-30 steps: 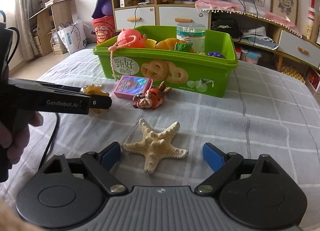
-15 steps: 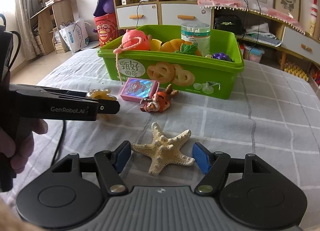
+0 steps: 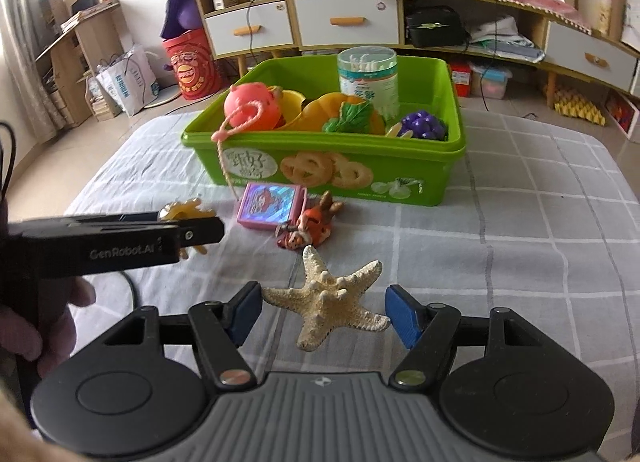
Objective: Organize rigid objects
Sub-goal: 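Grasp the tan octopus with the left tool while the right tool grasps the beige starfish, then carry the tan octopus and beige starfish over the green bin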
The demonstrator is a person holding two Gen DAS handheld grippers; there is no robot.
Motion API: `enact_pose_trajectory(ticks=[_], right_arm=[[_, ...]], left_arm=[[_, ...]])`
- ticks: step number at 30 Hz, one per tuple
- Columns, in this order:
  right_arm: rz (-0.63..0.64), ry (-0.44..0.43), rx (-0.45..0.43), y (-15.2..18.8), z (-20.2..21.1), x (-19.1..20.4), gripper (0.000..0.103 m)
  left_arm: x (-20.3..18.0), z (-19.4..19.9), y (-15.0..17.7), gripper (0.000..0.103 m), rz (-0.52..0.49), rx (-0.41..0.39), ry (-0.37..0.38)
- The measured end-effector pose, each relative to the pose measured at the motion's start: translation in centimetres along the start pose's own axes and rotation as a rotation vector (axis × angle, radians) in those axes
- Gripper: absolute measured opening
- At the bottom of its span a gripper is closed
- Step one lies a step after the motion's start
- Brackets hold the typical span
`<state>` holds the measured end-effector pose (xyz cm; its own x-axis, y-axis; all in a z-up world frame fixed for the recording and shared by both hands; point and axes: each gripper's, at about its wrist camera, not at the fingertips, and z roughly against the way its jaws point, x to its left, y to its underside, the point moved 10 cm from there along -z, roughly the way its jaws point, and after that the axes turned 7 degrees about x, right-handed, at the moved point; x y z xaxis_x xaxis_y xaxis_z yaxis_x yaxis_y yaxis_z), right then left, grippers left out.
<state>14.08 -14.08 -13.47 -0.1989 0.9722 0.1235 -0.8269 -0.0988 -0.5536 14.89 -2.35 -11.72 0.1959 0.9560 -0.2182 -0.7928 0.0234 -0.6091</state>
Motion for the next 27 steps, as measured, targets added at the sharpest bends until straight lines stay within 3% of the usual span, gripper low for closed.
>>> enact_pose_trajectory(ticks=[18, 27], right_arm=[[-0.204, -0.051, -0.046, -5.0, 2.2, -2.6, 0.049], [-0.366, -0.136, -0.102, -8.3, 2.9, -4.6, 0.049]], left_arm=[[-0.7, 1.5, -2.0, 0.064, 0.066, -0.013, 0.030], [-1.6, 1.5, -4.4, 0.064, 0.041, -0.047, 0.034]])
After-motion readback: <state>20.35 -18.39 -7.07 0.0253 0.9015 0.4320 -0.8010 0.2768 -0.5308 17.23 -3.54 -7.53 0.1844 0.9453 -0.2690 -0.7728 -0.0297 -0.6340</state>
